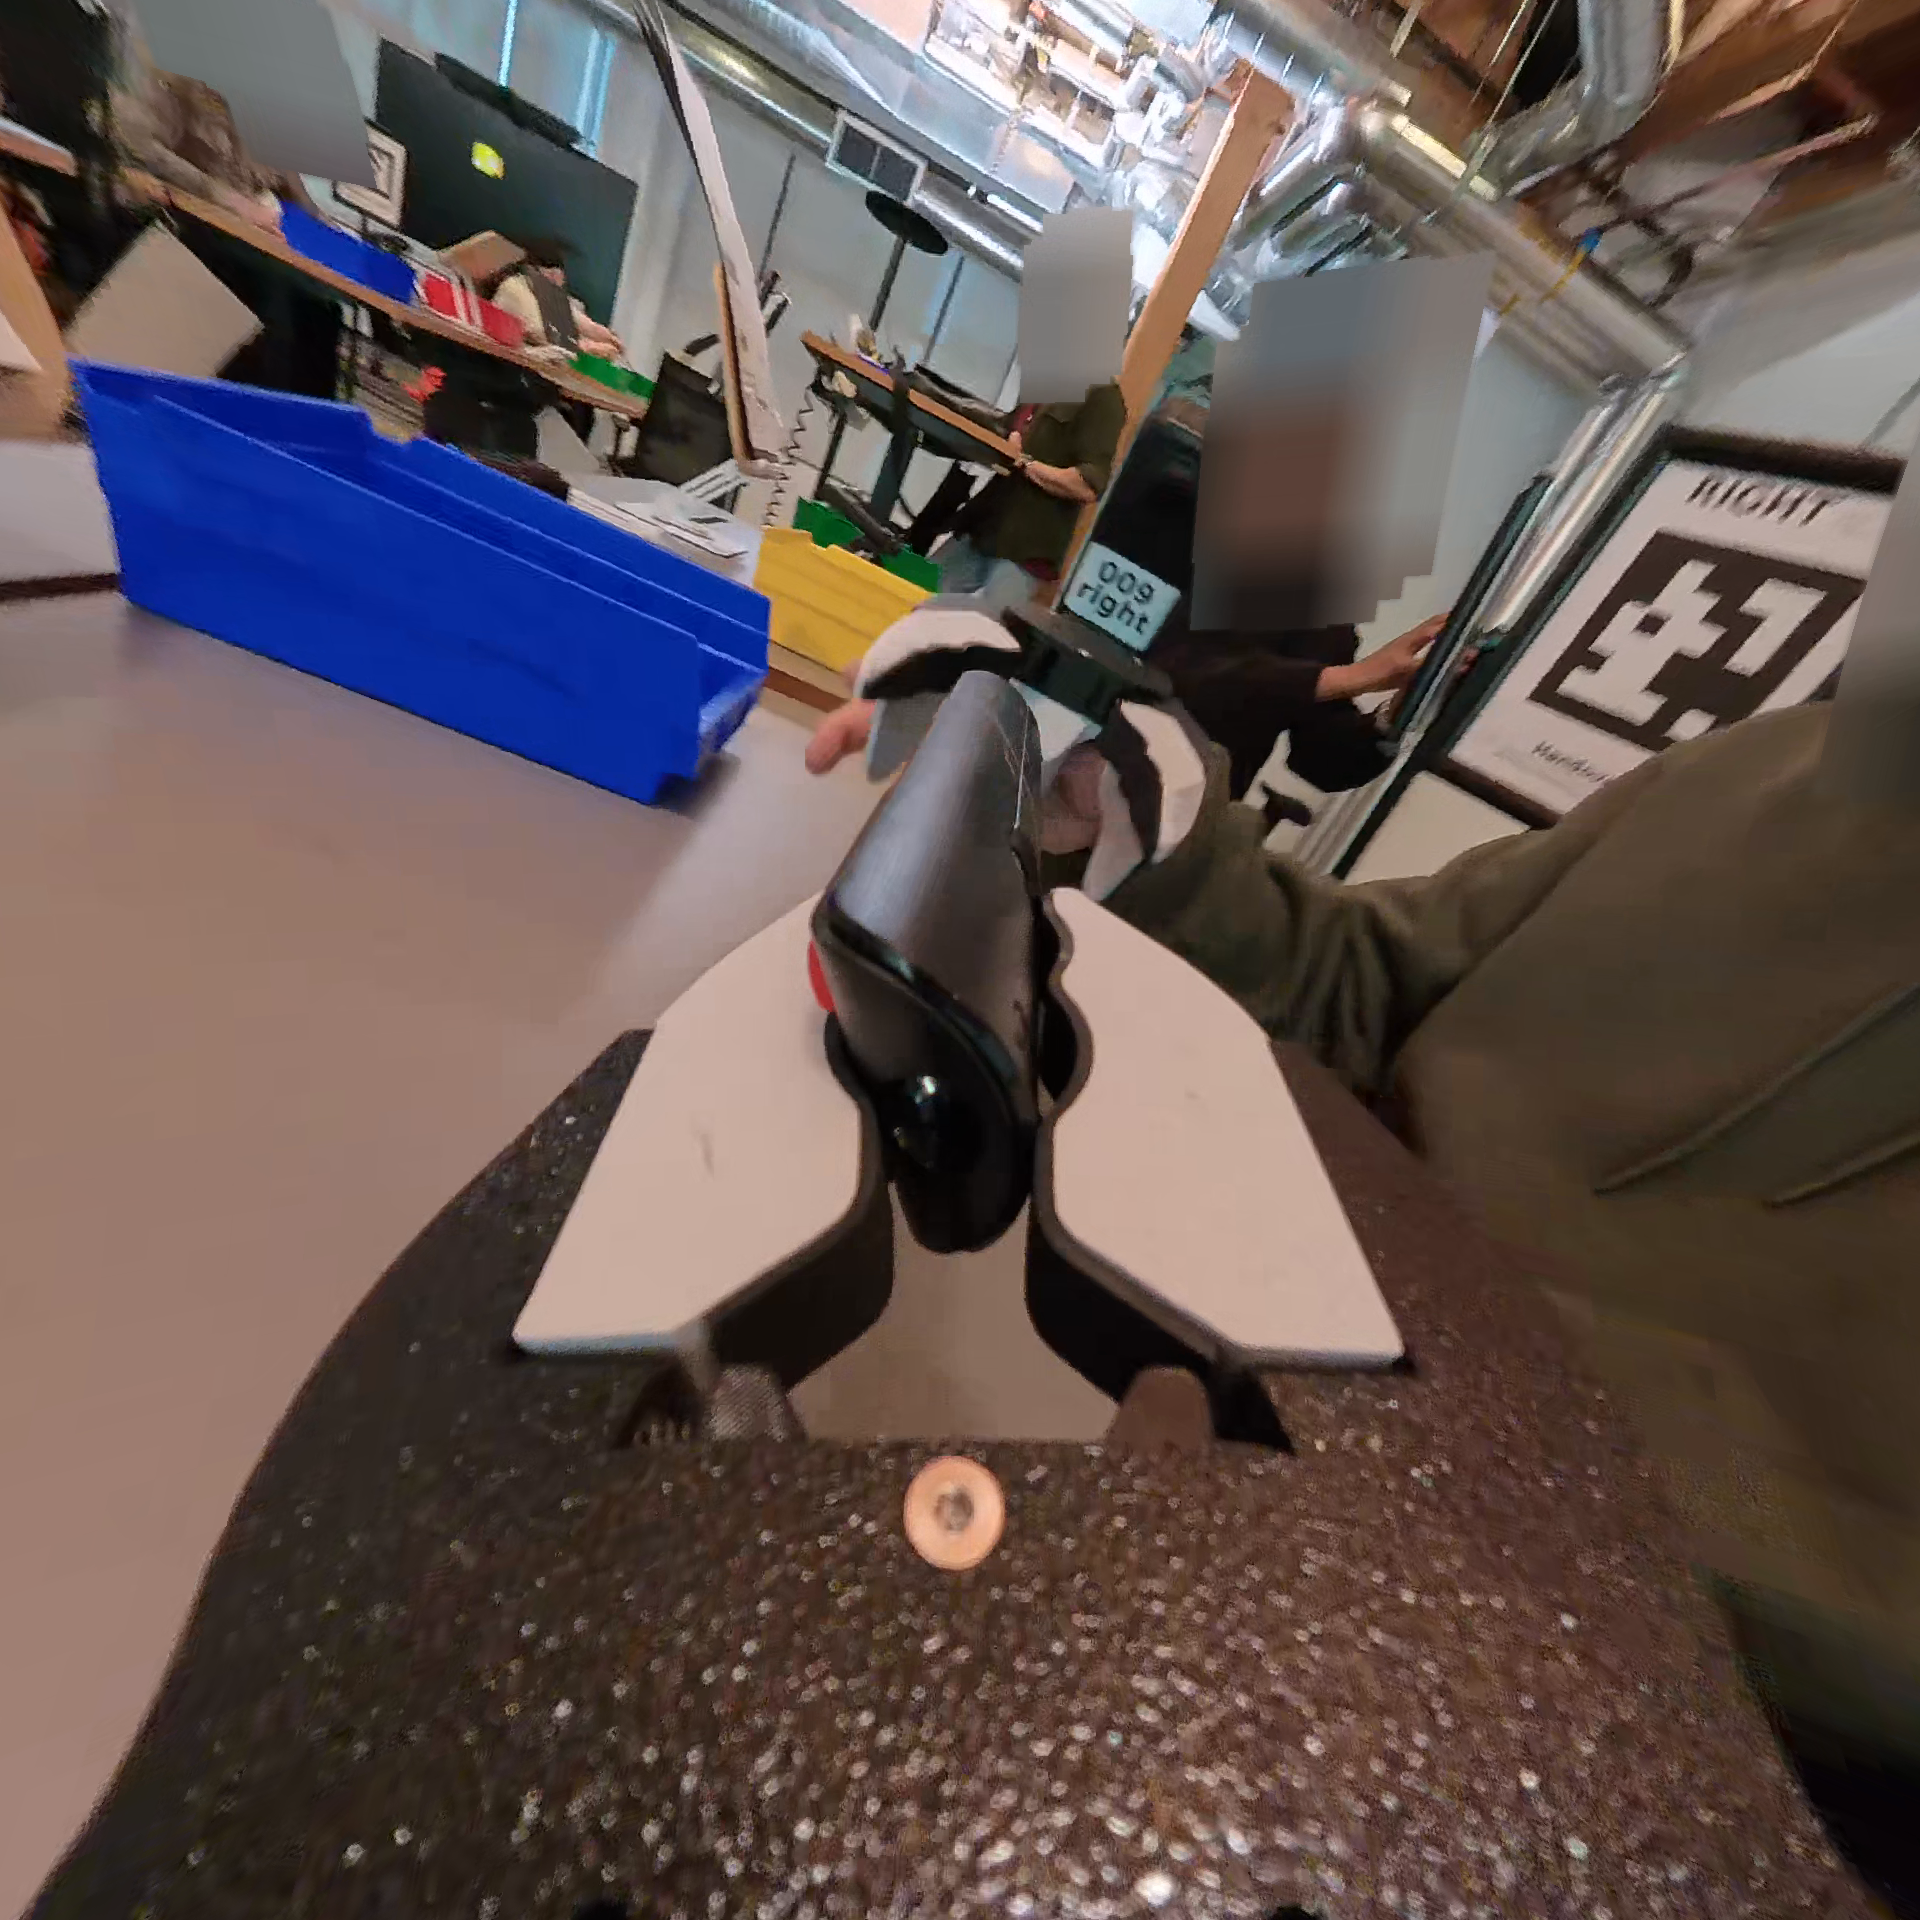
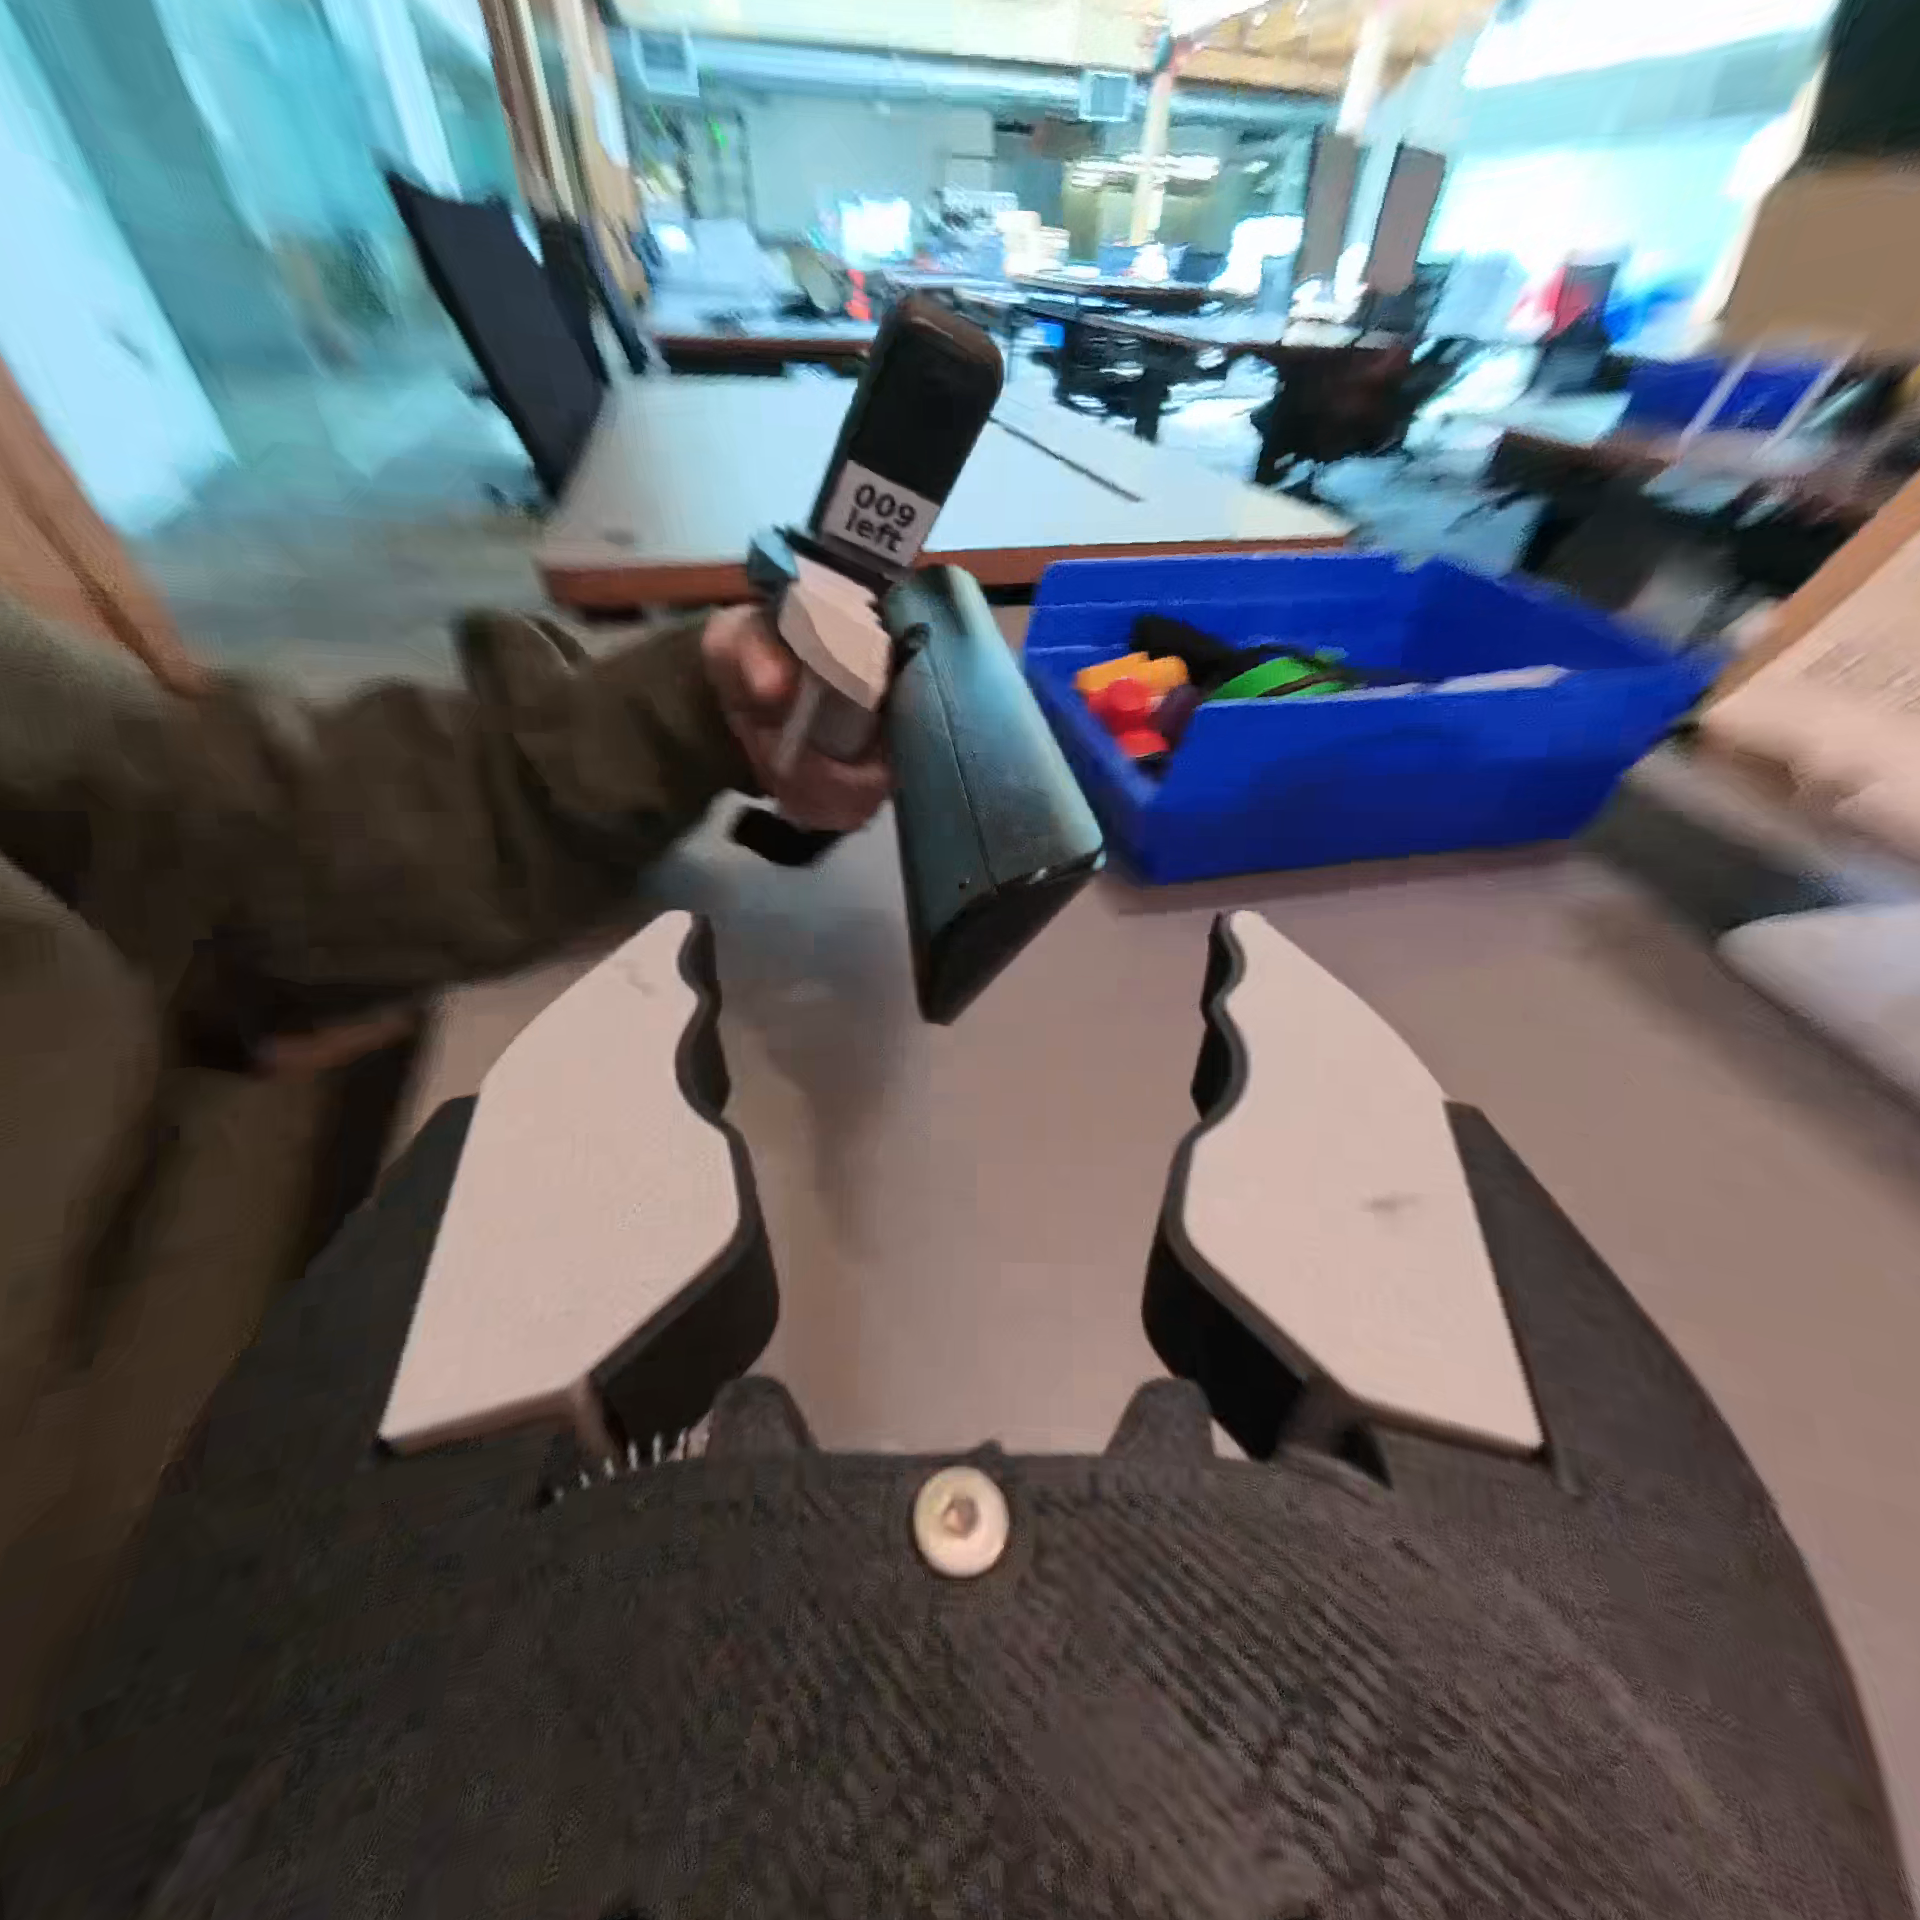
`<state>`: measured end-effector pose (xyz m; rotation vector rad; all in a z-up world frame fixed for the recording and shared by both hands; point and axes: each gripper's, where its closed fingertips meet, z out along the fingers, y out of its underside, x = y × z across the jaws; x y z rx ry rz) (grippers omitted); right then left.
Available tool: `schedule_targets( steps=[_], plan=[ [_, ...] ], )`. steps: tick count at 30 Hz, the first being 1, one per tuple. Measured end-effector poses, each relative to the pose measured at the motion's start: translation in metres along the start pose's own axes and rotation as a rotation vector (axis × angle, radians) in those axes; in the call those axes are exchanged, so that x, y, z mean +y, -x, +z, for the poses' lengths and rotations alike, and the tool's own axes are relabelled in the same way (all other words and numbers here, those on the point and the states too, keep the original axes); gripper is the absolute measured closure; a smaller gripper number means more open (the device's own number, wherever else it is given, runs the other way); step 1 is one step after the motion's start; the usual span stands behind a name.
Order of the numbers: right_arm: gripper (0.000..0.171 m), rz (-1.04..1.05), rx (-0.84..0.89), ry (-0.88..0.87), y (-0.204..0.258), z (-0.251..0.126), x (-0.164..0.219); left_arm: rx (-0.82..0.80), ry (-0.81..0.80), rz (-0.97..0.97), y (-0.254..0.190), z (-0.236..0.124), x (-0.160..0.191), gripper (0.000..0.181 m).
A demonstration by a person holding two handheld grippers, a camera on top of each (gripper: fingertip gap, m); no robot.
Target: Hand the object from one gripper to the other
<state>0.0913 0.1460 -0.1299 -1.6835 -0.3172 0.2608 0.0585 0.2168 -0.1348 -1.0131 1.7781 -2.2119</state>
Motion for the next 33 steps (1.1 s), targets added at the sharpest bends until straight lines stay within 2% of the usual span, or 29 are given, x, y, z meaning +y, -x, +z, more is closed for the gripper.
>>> schedule_targets(
  steps=[4, 8, 10, 12, 14, 19, 22, 26, 29, 33],
  plan=[
    [0.078, 0.481, -0.173, -0.072, 0.004, 0.002, 0.002, -0.068, 0.001, 0.26, -0.005, 0.002, -0.006, 0.155],
    [0.093, 0.882, -0.346, -0.278, -0.001, 0.0, -0.016, -0.075, -0.037, 0.484, -0.02, 0.008, -0.016, 0.155],
    [0.102, 0.986, -0.411, -0.341, -0.002, -0.003, -0.021, -0.104, -0.009, 0.555, -0.019, 0.009, -0.014, 0.155],
    [0.105, 0.994, -0.44, -0.316, 0.005, 0.001, -0.021, -0.123, 0.033, 0.619, -0.018, 0.009, -0.009, 0.155],
    [0.098, 1.007, -0.416, -0.301, 0.006, 0.005, -0.021, -0.131, 0.059, 0.665, -0.018, 0.01, -0.007, 0.155],
    [0.123, 1.057, -0.386, -0.268, 0.003, 0.006, -0.013, -0.124, 0.09, 0.754, -0.023, 0.015, -0.003, 0.155],
    [0.122, 1.1, -0.388, -0.269, 0.0, 0.005, -0.007, -0.151, 0.136, 0.813, -0.023, 0.019, -0.001, 0.155],
    [0.121, 1.05, -0.335, -0.232, -0.001, 0.006, 0.0, -0.17, 0.182, 0.87, -0.024, 0.024, 0.002, 0.154],
    [0.108, 1.035, -0.312, -0.217, -0.001, 0.005, 0.002, -0.179, 0.21, 0.892, -0.022, 0.027, 0.005, 0.154],
    [0.111, 1.044, -0.316, -0.246, -0.002, 0.003, 0.001, -0.175, 0.206, 0.894, -0.024, 0.028, 0.005, 0.154]
  ],
)
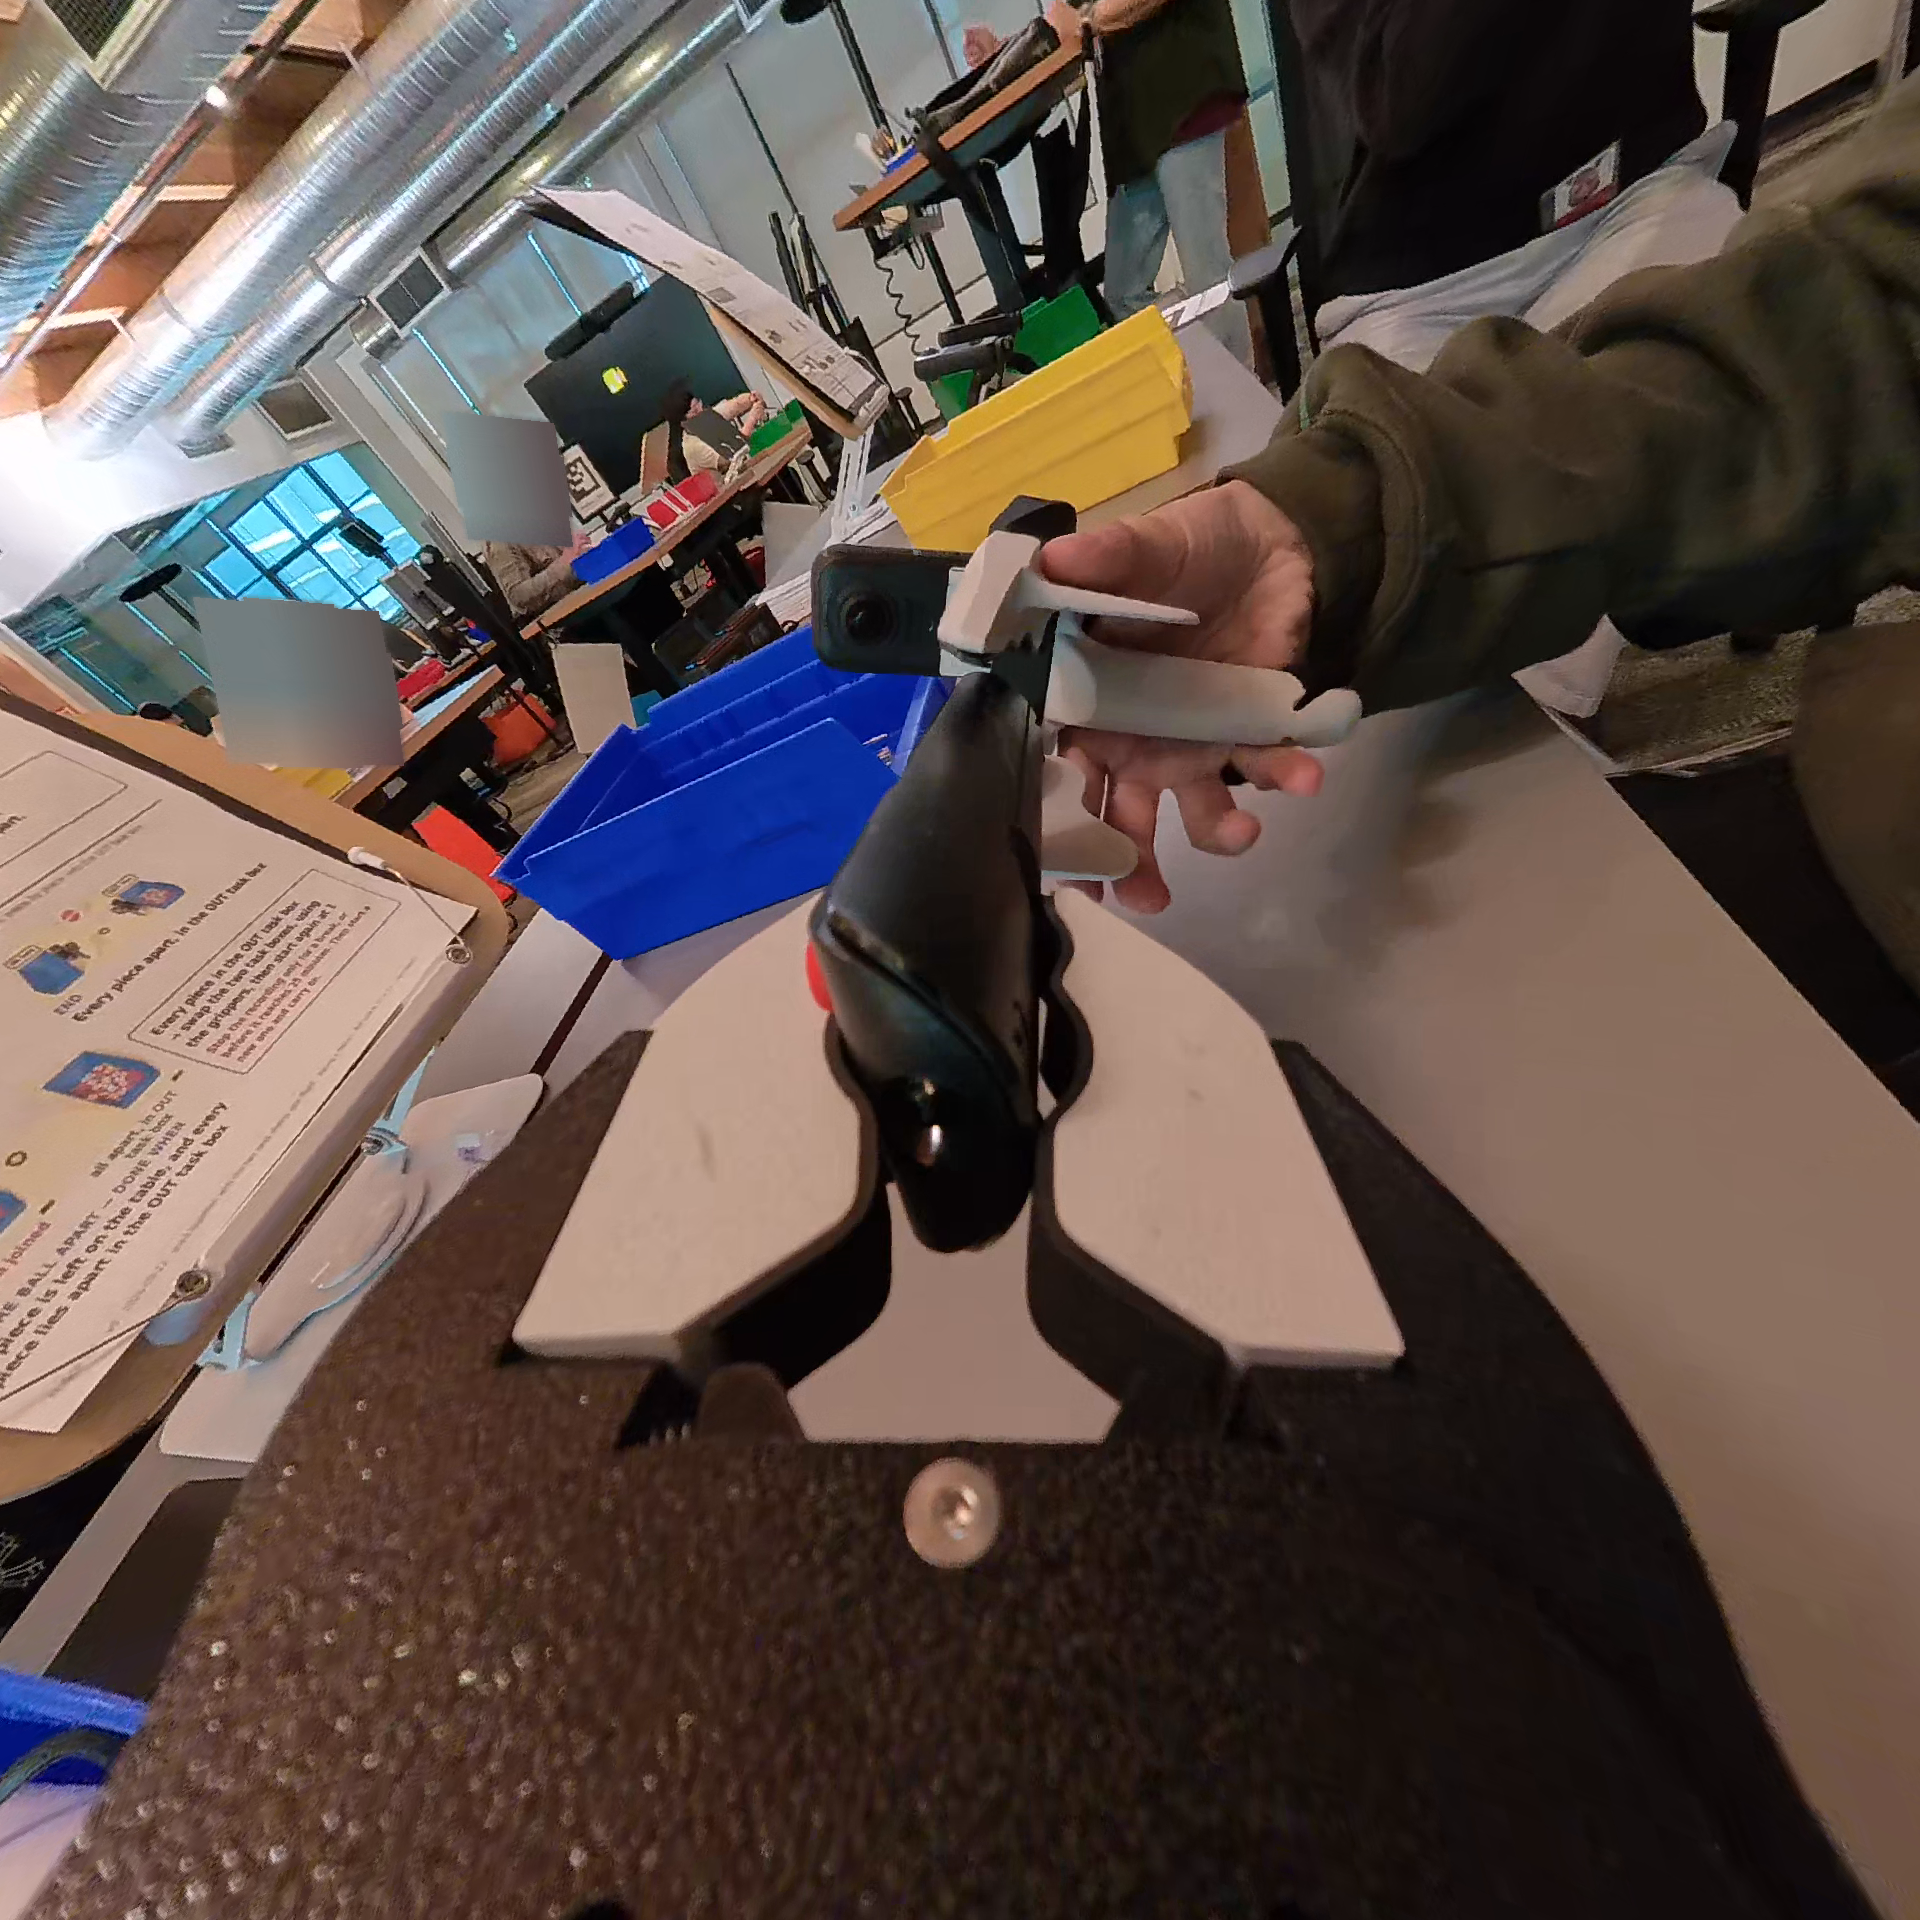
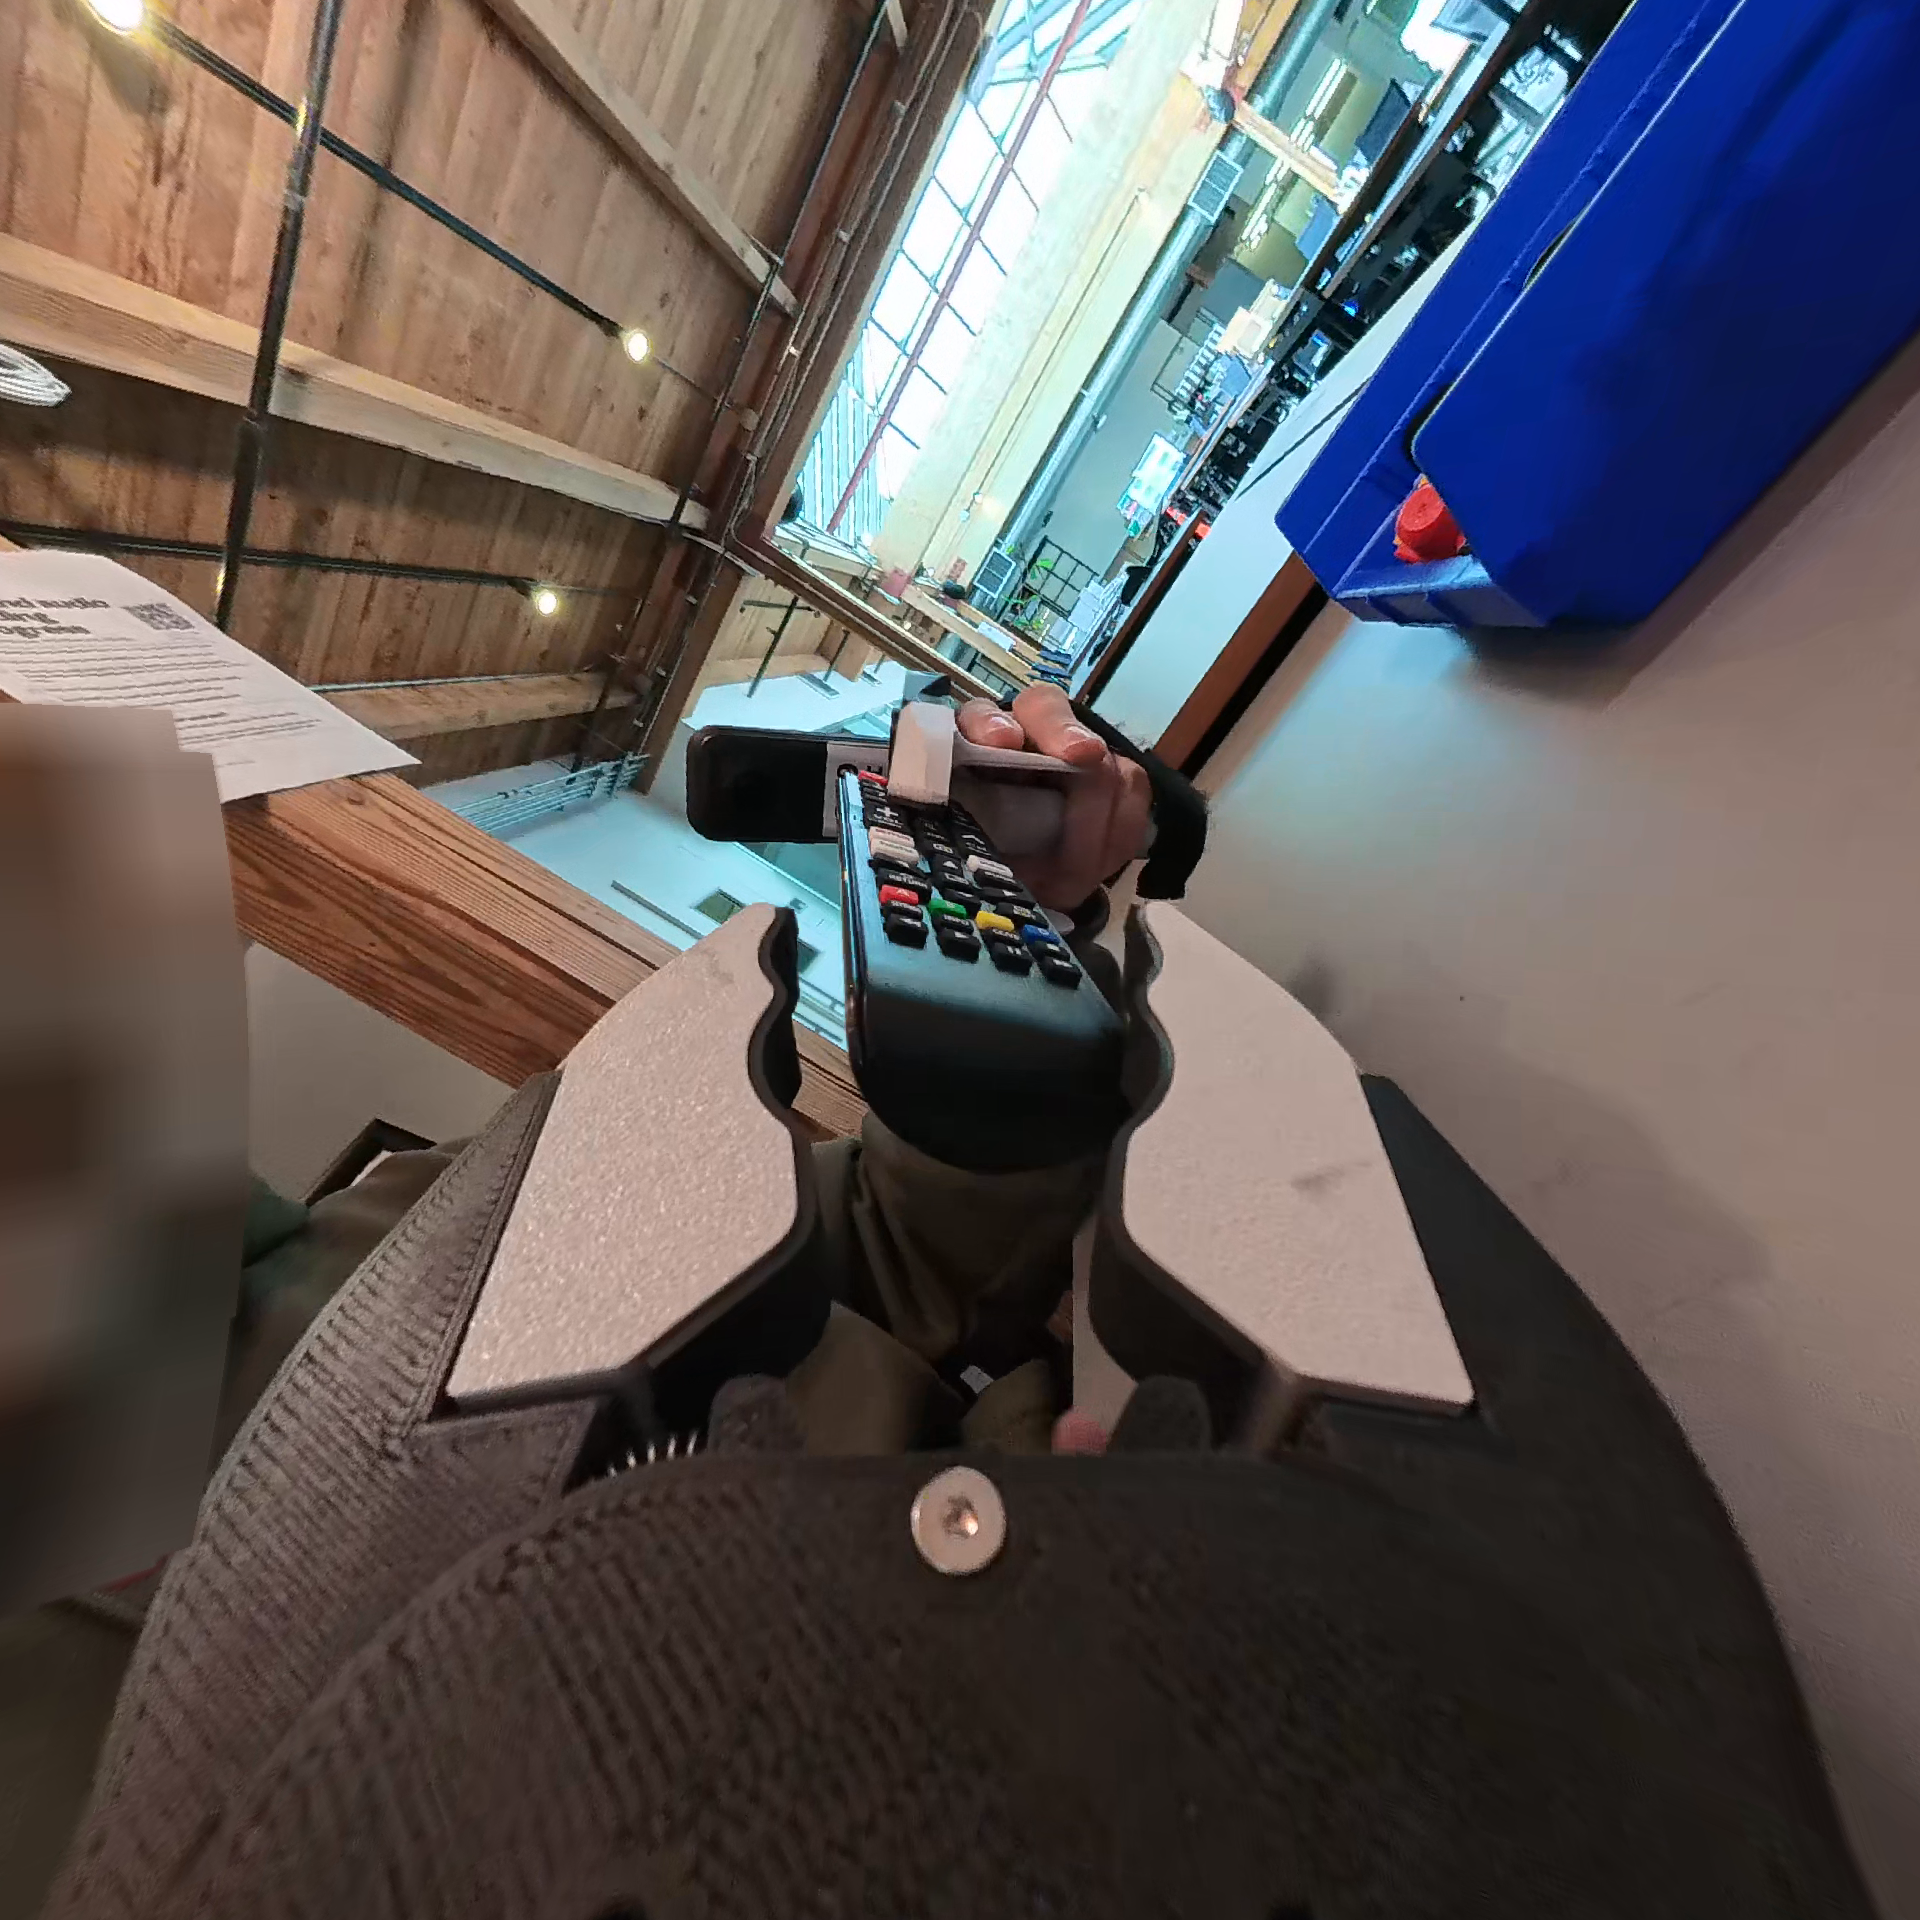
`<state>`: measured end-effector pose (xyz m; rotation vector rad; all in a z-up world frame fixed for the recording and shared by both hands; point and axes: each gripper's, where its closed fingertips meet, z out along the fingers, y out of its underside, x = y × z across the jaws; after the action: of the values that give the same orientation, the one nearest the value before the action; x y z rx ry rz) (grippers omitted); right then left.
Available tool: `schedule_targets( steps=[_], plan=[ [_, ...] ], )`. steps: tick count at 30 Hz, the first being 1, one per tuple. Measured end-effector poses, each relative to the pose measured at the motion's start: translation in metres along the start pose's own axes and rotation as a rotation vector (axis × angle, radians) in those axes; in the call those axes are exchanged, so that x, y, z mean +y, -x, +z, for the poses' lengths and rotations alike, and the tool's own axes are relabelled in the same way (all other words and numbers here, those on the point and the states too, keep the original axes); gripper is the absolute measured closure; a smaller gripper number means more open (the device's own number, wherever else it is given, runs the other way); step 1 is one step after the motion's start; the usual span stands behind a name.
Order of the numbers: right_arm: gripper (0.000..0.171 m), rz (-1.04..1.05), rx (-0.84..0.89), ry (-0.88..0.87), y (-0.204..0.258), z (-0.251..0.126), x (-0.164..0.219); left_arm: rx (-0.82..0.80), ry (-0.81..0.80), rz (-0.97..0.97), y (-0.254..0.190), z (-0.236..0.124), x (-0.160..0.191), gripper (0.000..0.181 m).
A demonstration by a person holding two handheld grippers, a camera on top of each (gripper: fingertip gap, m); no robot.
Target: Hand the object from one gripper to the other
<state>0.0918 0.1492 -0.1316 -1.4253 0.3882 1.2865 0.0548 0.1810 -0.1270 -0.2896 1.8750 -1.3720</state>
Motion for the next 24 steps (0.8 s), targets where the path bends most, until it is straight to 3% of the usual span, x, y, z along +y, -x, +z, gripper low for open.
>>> schedule_targets(
  steps=[3, 5, 7, 12, 24],
  plan=[
    [0.112, 0.003, -0.011, -0.013, 0.0, -0.001, 0.001, 0.004, -0.002, 0.005, -0.001, 0.001, -0.001, 0.154],
    [0.094, 0.008, 0.004, 0.001, -0.003, 0.0, 0.005, -0.009, -0.033, 0.0, 0.001, 0.0, -0.006, 0.154],
    [0.091, 0.001, -0.011, -0.002, 0.001, 0.002, 0.006, -0.003, -0.031, -0.008, 0.001, 0.0, -0.006, 0.154],
    [0.112, 0.043, -0.051, -0.018, 0.007, 0.005, 0.005, 0.008, -0.035, -0.003, -0.003, 0.006, -0.006, 0.154],
    [0.112, 0.043, -0.012, -0.005, -0.003, 0.004, 0.01, 0.016, -0.014, 0.003, -0.005, 0.008, 0.001, 0.154]
  ],
)
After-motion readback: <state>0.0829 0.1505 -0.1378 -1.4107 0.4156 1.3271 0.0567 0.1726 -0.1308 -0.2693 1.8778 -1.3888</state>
